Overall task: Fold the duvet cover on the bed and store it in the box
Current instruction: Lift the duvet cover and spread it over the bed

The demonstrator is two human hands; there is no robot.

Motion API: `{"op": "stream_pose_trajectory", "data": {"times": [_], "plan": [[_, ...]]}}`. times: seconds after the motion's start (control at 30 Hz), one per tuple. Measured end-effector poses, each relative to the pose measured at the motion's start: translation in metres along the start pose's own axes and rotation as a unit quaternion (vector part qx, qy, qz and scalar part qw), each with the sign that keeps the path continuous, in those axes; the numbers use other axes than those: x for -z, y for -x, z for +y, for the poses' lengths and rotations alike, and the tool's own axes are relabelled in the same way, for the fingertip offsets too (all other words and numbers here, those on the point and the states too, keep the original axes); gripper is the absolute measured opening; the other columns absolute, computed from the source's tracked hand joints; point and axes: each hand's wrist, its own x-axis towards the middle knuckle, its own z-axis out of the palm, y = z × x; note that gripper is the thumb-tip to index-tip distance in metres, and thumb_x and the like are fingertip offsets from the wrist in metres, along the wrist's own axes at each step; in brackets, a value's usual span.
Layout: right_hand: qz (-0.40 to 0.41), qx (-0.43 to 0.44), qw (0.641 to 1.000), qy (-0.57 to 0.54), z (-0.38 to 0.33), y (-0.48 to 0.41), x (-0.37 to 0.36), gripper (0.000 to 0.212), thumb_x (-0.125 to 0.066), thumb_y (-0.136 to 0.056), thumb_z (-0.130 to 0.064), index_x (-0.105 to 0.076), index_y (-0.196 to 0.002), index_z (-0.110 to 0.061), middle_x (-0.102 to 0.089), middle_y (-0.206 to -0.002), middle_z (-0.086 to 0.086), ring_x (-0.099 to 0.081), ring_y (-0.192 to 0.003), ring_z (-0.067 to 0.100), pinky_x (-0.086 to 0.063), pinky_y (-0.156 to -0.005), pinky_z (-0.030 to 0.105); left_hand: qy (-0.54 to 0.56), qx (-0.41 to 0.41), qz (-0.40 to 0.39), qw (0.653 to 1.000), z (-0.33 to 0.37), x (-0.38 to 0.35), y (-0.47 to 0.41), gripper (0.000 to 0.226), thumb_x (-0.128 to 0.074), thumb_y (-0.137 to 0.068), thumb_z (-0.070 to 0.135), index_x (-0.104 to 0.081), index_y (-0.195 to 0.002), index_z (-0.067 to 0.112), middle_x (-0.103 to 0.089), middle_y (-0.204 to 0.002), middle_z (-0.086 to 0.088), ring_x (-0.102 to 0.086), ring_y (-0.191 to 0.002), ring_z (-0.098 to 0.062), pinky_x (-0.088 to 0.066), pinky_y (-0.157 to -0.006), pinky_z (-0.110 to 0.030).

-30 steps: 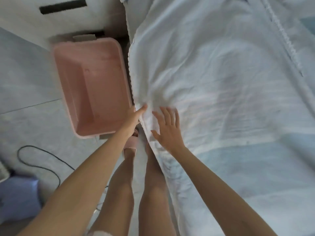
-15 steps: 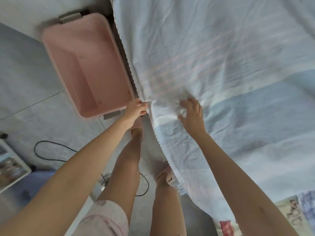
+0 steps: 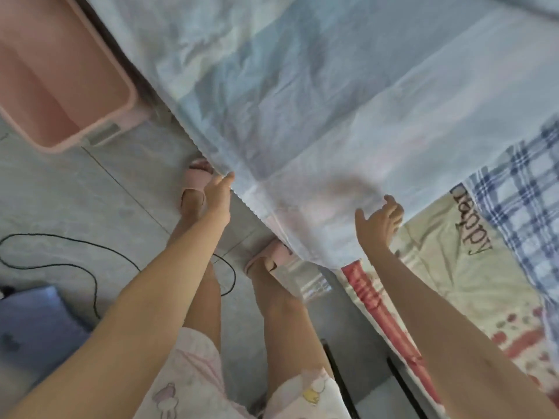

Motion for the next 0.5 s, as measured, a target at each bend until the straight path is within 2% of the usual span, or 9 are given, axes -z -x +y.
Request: {"op": "stream_pose_trajectory", "data": {"times": [0.03,0.1,0.17,0.2,0.27,0.33,0.4,0.47,0.5], "plan": [[-0.001,-0.049,0.998,-0.026,0.026,0.000,0.008,0.063,-0.060,-0.089,-0.023,-0.026,-0.139,-0.006,-0.025,-0.140,0.018,-0.033,-0.124,0.036,-0.034,-0.097,0.044,0.021,0.007,0.005,1.000,-0.011,-0.010,0.005,0.008,-0.060,-0.092,0.019,-0.053,-0.091,0.017,-0.047,-0.085,0.005,-0.050,-0.083,-0.013,-0.044,-0.076,-0.020],[-0.020,-0.147,0.980,-0.129,0.061,-0.005,0.017,0.060,-0.062,-0.089,-0.023,-0.029,-0.137,-0.006,-0.036,-0.130,0.014,-0.044,-0.110,0.030,-0.041,-0.077,0.032,0.033,0.030,-0.023,0.999,-0.031,-0.028,0.012,0.007,-0.059,-0.092,0.023,-0.053,-0.089,0.022,-0.044,-0.082,0.002,-0.045,-0.073,-0.011,-0.042,-0.070,-0.021],[-0.035,-0.176,0.961,-0.211,0.082,-0.016,0.017,0.047,-0.062,-0.090,-0.024,-0.040,-0.128,-0.006,-0.050,-0.112,0.012,-0.052,-0.090,0.023,-0.044,-0.053,0.020,0.022,0.050,-0.052,0.997,-0.053,-0.045,0.014,0.008,-0.059,-0.091,0.026,-0.057,-0.098,0.022,-0.046,-0.081,0.004,-0.044,-0.072,-0.010,-0.039,-0.067,-0.021],[-0.024,-0.166,0.961,-0.221,0.090,-0.023,0.014,0.045,-0.061,-0.091,-0.027,-0.043,-0.126,-0.006,-0.056,-0.108,0.012,-0.055,-0.085,0.023,-0.046,-0.050,0.018,0.015,0.060,-0.059,0.996,-0.065,-0.052,0.015,0.018,-0.059,-0.090,0.027,-0.058,-0.107,0.019,-0.046,-0.079,0.005,-0.043,-0.070,-0.009,-0.037,-0.065,-0.021],[-0.004,-0.164,0.952,-0.258,0.096,-0.035,0.010,0.046,-0.058,-0.091,-0.033,-0.044,-0.127,-0.008,-0.060,-0.110,0.008,-0.058,-0.086,0.022,-0.053,-0.067,0.029,-0.017,0.066,-0.053,0.996,-0.078,-0.060,0.027,0.039,-0.061,-0.090,0.028,-0.052,-0.125,0.012,-0.044,-0.074,0.004,-0.039,-0.062,-0.008,-0.033,-0.060,-0.019],[0.011,-0.181,0.927,-0.329,0.094,-0.046,0.008,0.042,-0.059,-0.090,-0.029,-0.044,-0.124,-0.010,-0.056,-0.109,0.003,-0.056,-0.090,0.018,-0.050,-0.078,0.033,-0.050,0.065,-0.036,0.996,-0.094,-0.062,0.033,0.041,-0.059,-0.092,0.026,-0.049,-0.127,0.006,-0.043,-0.074,0.002,-0.040,-0.062,-0.008,-0.035,-0.059,-0.018],[0.035,-0.196,0.894,-0.401,0.085,-0.061,0.007,0.027,-0.060,-0.089,-0.021,-0.048,-0.112,-0.013,-0.052,-0.107,0.002,-0.050,-0.090,0.016,-0.043,-0.078,0.027,-0.025,0.063,-0.027,0.997,-0.106,-0.058,0.041,0.027,-0.058,-0.093,0.021,-0.053,-0.117,0.009,-0.051,-0.089,0.002,-0.050,-0.084,-0.011,-0.042,-0.072,-0.018],[0.041,-0.212,0.889,-0.404,0.080,-0.076,0.008,0.019,-0.055,-0.093,-0.020,-0.050,-0.109,-0.012,-0.047,-0.102,0.001,-0.047,-0.090,0.015,-0.039,-0.076,0.024,0.006,0.055,-0.007,0.998,-0.116,-0.050,0.048,0.005,-0.058,-0.093,0.016,-0.057,-0.096,0.019,-0.056,-0.093,0.006,-0.053,-0.098,-0.015,-0.045,-0.081,-0.022],[0.044,-0.207,0.892,-0.399,0.082,-0.080,0.009,0.022,-0.052,-0.094,-0.019,-0.051,-0.113,-0.007,-0.049,-0.099,0.001,-0.049,-0.090,0.016,-0.039,-0.074,0.023,0.010,0.048,-0.002,0.999,-0.119,-0.044,0.052,0.007,-0.058,-0.092,0.015,-0.058,-0.092,0.022,-0.059,-0.094,0.006,-0.055,-0.101,-0.016,-0.046,-0.085,-0.025]]}}
